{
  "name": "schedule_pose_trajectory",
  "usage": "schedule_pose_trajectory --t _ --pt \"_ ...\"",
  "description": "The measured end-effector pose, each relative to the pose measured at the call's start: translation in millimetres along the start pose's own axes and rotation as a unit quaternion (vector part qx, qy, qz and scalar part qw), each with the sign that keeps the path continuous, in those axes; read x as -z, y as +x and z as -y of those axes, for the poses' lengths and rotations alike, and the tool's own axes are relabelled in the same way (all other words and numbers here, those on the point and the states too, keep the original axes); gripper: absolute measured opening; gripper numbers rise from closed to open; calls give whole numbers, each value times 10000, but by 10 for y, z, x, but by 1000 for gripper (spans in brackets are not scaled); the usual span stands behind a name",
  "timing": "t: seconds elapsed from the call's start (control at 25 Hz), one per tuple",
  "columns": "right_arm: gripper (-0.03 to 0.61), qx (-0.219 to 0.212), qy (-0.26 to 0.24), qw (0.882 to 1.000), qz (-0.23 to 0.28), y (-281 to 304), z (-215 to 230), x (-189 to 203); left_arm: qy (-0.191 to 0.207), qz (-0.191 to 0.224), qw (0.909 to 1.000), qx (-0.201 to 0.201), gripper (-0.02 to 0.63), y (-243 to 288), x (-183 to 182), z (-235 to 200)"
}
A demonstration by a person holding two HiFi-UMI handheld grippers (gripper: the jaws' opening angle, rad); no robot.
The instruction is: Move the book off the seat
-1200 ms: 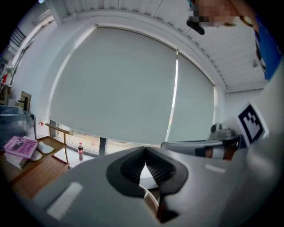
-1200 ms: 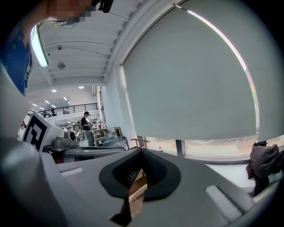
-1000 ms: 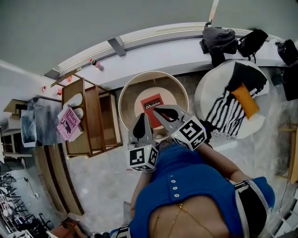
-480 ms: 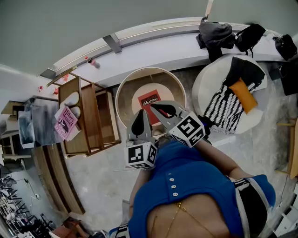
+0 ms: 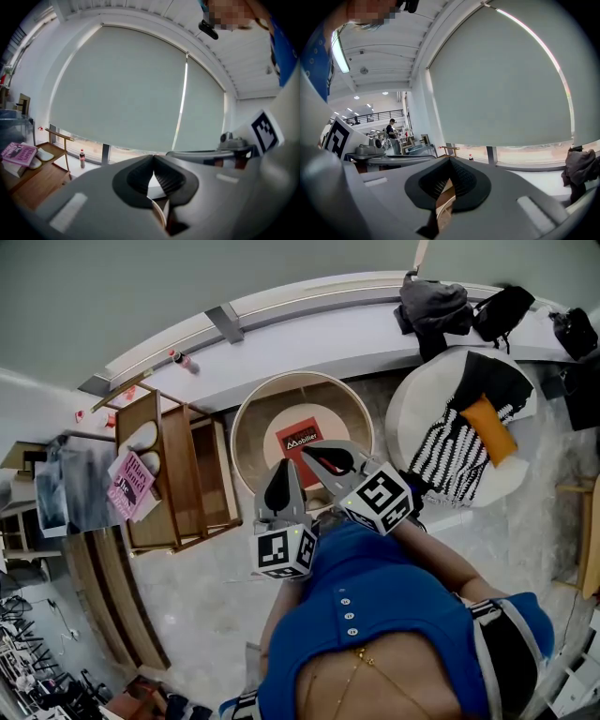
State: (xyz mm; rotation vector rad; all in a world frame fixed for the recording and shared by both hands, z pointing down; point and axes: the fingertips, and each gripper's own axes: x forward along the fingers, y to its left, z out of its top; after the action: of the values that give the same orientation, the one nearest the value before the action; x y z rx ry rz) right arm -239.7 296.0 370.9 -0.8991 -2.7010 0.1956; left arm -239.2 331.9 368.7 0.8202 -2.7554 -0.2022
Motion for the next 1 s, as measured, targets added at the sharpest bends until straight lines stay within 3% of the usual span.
schedule_pose_trajectory --t 1.0 --pt "-2 40 67 10000 17 16 82 -21 -115 -82 9999 -23 0 88 36 -33"
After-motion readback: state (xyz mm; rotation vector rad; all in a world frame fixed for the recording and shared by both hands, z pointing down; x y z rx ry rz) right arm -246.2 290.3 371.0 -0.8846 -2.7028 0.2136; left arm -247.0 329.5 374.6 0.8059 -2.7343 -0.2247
